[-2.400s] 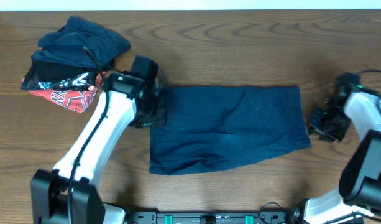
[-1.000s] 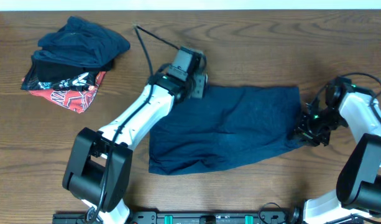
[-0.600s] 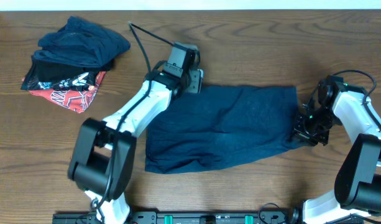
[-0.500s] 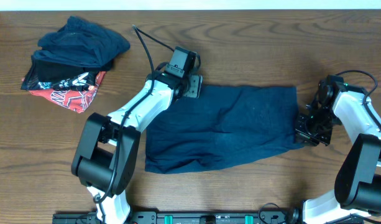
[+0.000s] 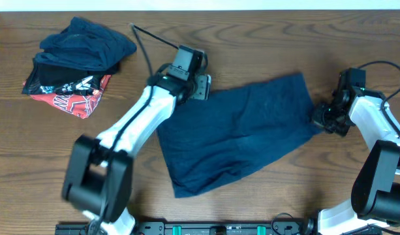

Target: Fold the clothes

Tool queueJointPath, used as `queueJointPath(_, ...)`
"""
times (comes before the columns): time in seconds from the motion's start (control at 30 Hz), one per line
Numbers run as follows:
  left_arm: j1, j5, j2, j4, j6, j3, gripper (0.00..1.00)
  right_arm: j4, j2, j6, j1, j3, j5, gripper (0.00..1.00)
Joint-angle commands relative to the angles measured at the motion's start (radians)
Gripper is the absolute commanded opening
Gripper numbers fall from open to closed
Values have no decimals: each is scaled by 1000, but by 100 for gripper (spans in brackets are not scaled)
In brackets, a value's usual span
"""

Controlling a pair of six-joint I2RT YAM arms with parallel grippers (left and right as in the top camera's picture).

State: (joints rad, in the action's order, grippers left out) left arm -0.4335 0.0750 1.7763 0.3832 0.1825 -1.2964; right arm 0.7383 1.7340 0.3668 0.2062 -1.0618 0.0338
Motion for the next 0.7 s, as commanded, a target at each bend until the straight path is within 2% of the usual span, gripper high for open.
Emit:
queueJointPath(0.0, 14, 0, -117, 48, 18, -15, 68, -60, -17, 23, 0, 0, -64, 1)
queueJointPath(0.2, 1, 152, -211, 308, 167, -15, 68, -143, -17, 23, 22, 0, -114, 1)
queueJointPath(0.33, -24, 167, -199, 474, 286, 15, 68, -136, -17, 39, 45, 0, -136, 1)
queueJointPath(0.5, -51, 180, -194, 545, 375, 92, 68, -122, -17, 40, 67, 0, -135, 1)
queueJointPath(0.67, -57, 202, -194, 551, 488, 166, 68, -105, -17, 37, 69, 0, -135, 1)
